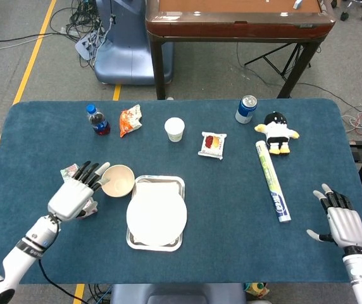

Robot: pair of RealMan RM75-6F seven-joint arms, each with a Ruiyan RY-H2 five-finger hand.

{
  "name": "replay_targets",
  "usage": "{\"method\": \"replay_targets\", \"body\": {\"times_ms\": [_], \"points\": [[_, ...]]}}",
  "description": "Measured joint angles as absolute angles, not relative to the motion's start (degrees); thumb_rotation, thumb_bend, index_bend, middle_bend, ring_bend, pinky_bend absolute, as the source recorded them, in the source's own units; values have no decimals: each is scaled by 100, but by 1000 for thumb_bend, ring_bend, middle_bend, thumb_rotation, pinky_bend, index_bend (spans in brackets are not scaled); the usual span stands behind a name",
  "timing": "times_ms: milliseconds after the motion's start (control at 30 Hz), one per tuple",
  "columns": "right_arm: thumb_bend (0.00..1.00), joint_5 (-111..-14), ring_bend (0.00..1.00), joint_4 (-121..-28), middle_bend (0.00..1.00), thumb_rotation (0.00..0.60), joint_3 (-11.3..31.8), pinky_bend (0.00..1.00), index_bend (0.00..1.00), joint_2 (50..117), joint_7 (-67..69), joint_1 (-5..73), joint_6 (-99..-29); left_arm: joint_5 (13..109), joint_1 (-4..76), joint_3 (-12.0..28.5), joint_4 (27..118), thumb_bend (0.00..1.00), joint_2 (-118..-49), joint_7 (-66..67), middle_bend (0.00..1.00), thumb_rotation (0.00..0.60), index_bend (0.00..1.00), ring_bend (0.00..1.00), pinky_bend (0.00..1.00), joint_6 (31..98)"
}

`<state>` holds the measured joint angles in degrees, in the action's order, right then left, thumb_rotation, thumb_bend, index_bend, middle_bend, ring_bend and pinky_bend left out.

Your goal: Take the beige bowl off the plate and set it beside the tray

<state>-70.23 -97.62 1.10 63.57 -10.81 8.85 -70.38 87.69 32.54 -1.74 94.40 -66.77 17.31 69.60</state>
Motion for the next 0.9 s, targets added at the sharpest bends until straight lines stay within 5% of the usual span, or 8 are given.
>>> {"method": "replay_targets", "body": {"times_ms": [233, 400, 900], "points": [[212, -7364, 0, -9885, 0, 600, 10, 0, 0, 6294, -1017, 774, -7228, 9051, 2383, -474, 9716, 319, -6429, 1745, 0, 600, 183, 0, 0, 7976], [212, -7640, 0, -9979, 0, 600, -42, 0, 0, 6234, -975, 658, -7508, 9187, 1821, -653, 9601, 319, -6416, 1460, 0, 600, 52, 0, 0, 8493], [212, -8274, 0, -10112, 0, 600, -236, 0, 0, 6204, -946, 332, -8034, 9357, 1048, -715, 9154, 319, -6610, 752, 0, 600, 0, 0, 0, 9088]]}}
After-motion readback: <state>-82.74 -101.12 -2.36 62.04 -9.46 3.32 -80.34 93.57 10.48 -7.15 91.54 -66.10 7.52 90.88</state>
